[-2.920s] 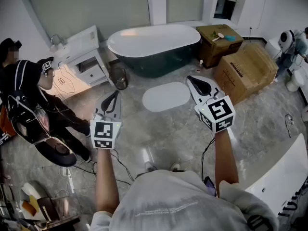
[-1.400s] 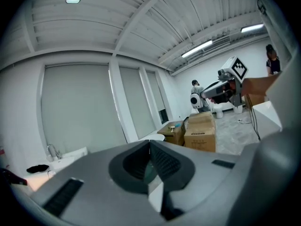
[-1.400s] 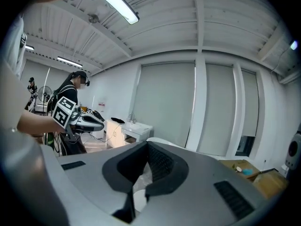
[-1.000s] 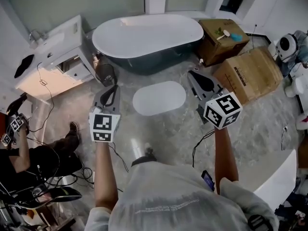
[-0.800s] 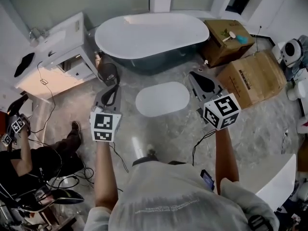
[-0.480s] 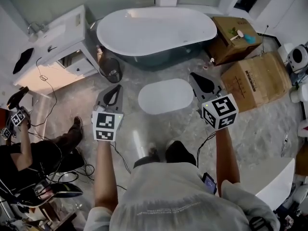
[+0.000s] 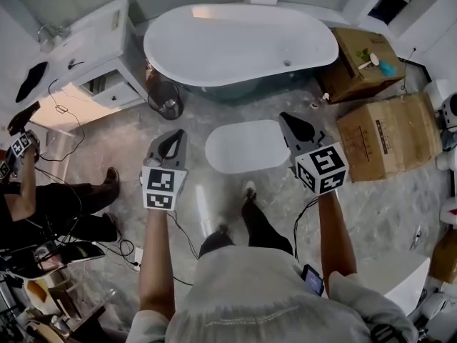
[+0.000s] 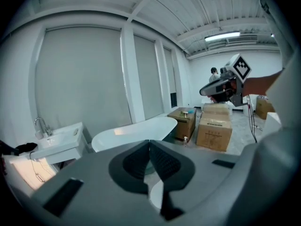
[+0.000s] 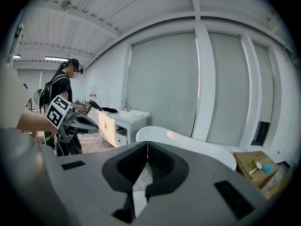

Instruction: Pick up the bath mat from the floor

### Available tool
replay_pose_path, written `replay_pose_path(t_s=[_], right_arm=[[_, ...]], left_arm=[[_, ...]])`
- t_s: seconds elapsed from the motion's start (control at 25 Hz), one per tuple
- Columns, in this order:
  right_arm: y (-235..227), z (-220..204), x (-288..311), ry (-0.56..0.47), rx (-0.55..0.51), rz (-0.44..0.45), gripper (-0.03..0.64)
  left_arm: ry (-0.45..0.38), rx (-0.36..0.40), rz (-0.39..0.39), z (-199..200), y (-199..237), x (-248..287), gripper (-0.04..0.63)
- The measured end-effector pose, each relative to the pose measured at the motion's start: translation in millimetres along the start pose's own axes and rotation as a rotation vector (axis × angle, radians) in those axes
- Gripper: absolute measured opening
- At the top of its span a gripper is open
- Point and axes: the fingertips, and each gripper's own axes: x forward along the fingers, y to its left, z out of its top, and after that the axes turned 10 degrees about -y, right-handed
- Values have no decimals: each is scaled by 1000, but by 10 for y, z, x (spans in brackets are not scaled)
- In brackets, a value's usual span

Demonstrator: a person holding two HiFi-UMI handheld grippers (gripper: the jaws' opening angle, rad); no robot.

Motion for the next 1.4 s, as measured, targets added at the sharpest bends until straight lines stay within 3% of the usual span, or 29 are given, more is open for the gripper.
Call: replay_pose_path(t_s=[0.36, 0.72, 1.24, 1.32, 1.4], right_arm=[[-264, -829, 662, 75, 20, 45, 15], [-443, -2067, 1134, 126, 87, 2, 15], [-383, -4001, 1813, 156, 77, 43, 15], [-359, -4288, 1899, 155, 78, 50, 15], [-351, -4584, 1974, 149, 92, 48, 15]], left_arm=[[56, -51, 14, -676, 137, 730, 17], [132, -108, -19, -1957, -43, 1369, 17], [157, -166, -18, -3869, -202, 2180, 18], [170, -186, -11, -4218, -231, 2265, 43], [184, -203, -11, -4570, -275, 2370, 133]])
